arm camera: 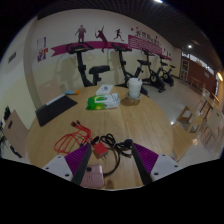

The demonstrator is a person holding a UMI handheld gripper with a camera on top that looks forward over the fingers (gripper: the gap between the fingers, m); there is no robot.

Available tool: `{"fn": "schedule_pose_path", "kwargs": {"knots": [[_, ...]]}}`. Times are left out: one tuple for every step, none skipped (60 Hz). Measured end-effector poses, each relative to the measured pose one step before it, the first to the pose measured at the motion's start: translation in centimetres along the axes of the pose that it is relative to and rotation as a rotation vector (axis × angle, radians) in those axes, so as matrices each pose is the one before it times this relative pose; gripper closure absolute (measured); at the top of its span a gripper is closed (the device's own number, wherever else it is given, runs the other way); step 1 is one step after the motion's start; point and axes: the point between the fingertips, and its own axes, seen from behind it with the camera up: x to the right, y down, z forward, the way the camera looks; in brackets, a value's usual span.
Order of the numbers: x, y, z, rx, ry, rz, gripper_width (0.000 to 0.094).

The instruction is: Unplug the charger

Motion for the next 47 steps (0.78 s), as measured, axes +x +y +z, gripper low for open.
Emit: {"fn": "schedule_pose_path", "kwargs": {"knots": [[0.226,-0.112,-1.437,0.00290,-0.00149,0.0014,0.0097],[0.149,-0.127,-1.161,0.00342,-0.00215,-0.0004,0.0095],[0.097,-0.114,-1.233,0.00210,-0.00247,-0.0022,0.0094],[0.106,-0.077,-1.222,0.00120,-0.00199,-0.0037,0.0092],[0.108,-0.014,-1.241,0.00007,-0.00159,-0.0051,0.0090],[0.072,0.022,-0.992,-0.00030,-0.00117,-0.0056,0.0090],[0.100,0.008,-1.225,0.00022,-0.00168,-0.0053,0.0090],[-0.076,-0.010,-1.688,0.00010,-0.00178,-0.0042,0.0084],[0.034,0.060,-1.255,0.00065,-0.00384,-0.0020,0.0085],[0.006,0.061,-1.232,0.00113,-0.00450,-0.0010,0.0088],[-0.057,0.098,-1.236,0.00079,-0.00622,-0.0024,0.0086],[-0.068,0.096,-1.214,0.00043,-0.00695,-0.0050,0.0084],[-0.276,0.257,0.004,0.00227,-0.00604,-0.0059,0.0088],[0.034,0.179,-1.629,-0.00109,-0.00291,-0.0087,0.0086],[0.030,0.186,-0.932,0.00024,-0.00074,-0.0069,0.0085],[0.026,0.195,-0.935,0.00110,0.00039,-0.0061,0.0084],[0.040,0.211,-0.911,0.00087,0.00074,-0.0065,0.0083],[0.062,0.205,-0.903,0.00095,0.00156,-0.0066,0.0088],[0.051,0.244,-0.839,0.00050,0.00162,-0.0068,0.0089],[0.018,0.269,-0.809,-0.00048,0.00120,-0.0065,0.0091],[0.032,0.238,-0.773,-0.00071,0.00028,-0.0061,0.0089],[0.023,0.235,-0.408,-0.00093,-0.00064,-0.0048,0.0090],[-0.139,0.315,-0.447,0.00084,0.00100,-0.0054,0.0088],[-0.086,0.226,-0.588,0.00061,0.00020,-0.0036,0.0089],[-0.062,0.255,-0.491,0.00001,0.00037,-0.0016,0.0086],[-0.128,0.273,-0.437,-0.00056,-0.00135,0.0006,0.0081],[-0.153,0.234,-0.403,0.00004,-0.00270,0.0018,0.0082],[-0.179,0.191,-0.366,-0.00024,-0.00414,0.0005,0.0085],[-0.062,0.126,-0.544,-0.00128,-0.00589,0.0003,0.0086],[-0.202,0.209,-0.337,-0.00157,-0.00507,-0.0011,0.0087],[-0.269,0.217,-0.300,-0.00218,-0.00801,0.0034,0.0091],[-0.257,0.245,-0.236,-0.00339,-0.00632,0.0059,0.0087],[-0.240,0.219,-0.172,-0.00418,-0.00520,0.0083,0.0087],[-0.181,0.255,-0.172,-0.00442,-0.00351,0.0070,0.0087],[-0.138,0.226,-0.115,-0.00365,-0.00135,0.0046,0.0080],[-0.112,0.228,-0.102,-0.00285,-0.00055,0.0029,0.0081],[-0.075,0.196,-0.070,-0.00230,0.00068,0.0008,0.0075],[0.048,-0.165,-0.182,-0.00373,0.00291,0.0004,0.0078],[-0.029,0.499,0.050,0.00041,0.00032,0.0005,0.0078],[0.001,0.173,-0.035,-0.00232,0.00119,0.0004,0.0081],[-0.003,0.141,0.016,-0.00124,0.00212,-0.0004,0.0079],[0.005,0.112,0.037,0.00019,0.00127,-0.0011,0.0078],[0.006,0.091,0.056,0.00074,0.00033,-0.0012,0.0078],[-0.005,0.065,0.100,0.00103,-0.00093,-0.0011,0.0080],[-0.044,0.037,0.056,0.00004,-0.00219,0.0000,0.0079],[-0.061,0.032,0.029,-0.00127,-0.00260,0.0015,0.0075],[-0.254,0.007,-0.261,-0.00235,-0.00203,0.0012,0.0077]]}}
